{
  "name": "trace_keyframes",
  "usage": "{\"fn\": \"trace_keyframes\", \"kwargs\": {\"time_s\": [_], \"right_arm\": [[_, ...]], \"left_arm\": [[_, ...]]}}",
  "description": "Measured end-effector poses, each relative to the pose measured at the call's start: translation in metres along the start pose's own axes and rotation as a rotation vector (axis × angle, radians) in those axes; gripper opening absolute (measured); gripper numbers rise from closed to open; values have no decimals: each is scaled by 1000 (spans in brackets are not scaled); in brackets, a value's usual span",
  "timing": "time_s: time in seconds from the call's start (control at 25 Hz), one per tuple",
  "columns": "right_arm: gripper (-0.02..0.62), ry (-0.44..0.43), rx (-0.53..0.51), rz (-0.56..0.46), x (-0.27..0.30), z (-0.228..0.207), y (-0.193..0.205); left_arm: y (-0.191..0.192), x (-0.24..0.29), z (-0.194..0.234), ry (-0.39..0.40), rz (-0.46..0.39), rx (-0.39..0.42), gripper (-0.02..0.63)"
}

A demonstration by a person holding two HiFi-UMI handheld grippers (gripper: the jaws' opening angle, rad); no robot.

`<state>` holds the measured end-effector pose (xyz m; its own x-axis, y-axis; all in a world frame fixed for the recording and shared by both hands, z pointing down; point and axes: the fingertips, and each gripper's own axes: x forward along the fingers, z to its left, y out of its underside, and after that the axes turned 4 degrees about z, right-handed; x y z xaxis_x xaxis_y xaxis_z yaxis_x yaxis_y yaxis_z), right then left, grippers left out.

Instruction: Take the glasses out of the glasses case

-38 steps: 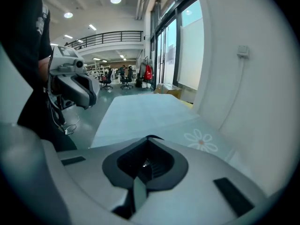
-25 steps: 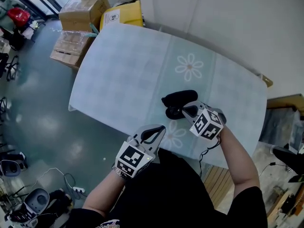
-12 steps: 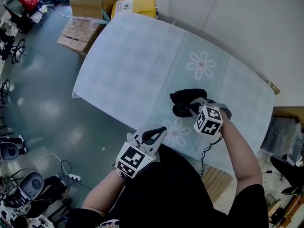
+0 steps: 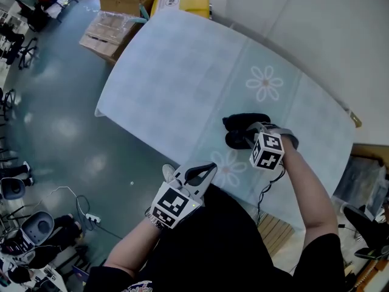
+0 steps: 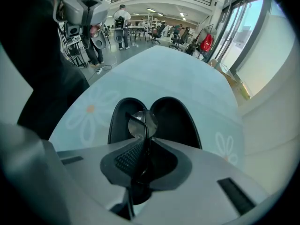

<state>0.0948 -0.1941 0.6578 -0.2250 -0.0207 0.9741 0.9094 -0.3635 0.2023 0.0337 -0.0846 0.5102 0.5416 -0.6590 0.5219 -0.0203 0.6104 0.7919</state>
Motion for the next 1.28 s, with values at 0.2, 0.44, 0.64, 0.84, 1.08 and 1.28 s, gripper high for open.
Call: {"fn": "trace_keyframes", "kwargs": {"time_s": [0.2,0.44,0.64,0.84,1.08,1.28], "right_arm": [[57,-31,-7,13,5,-3,-1],[55,-88,33,4,8,-3,-2],[52,-118,42,14,8,-3,-1],[44,-83,43,21,8,-5,-3],[27,-27,63,25,7,-3,-4],[26,39,137,11,-5,-7,-1]], "left_arm": [[2,-2,0,-5,8,-6,29],[8,-7,0,-6,18,-5,29],[9,-9,1,-6,16,-3,29],[9,-14,5,6,13,-7,29],[5,-18,11,28,18,23,29],[-3,-25,13,54,12,57,29]]}}
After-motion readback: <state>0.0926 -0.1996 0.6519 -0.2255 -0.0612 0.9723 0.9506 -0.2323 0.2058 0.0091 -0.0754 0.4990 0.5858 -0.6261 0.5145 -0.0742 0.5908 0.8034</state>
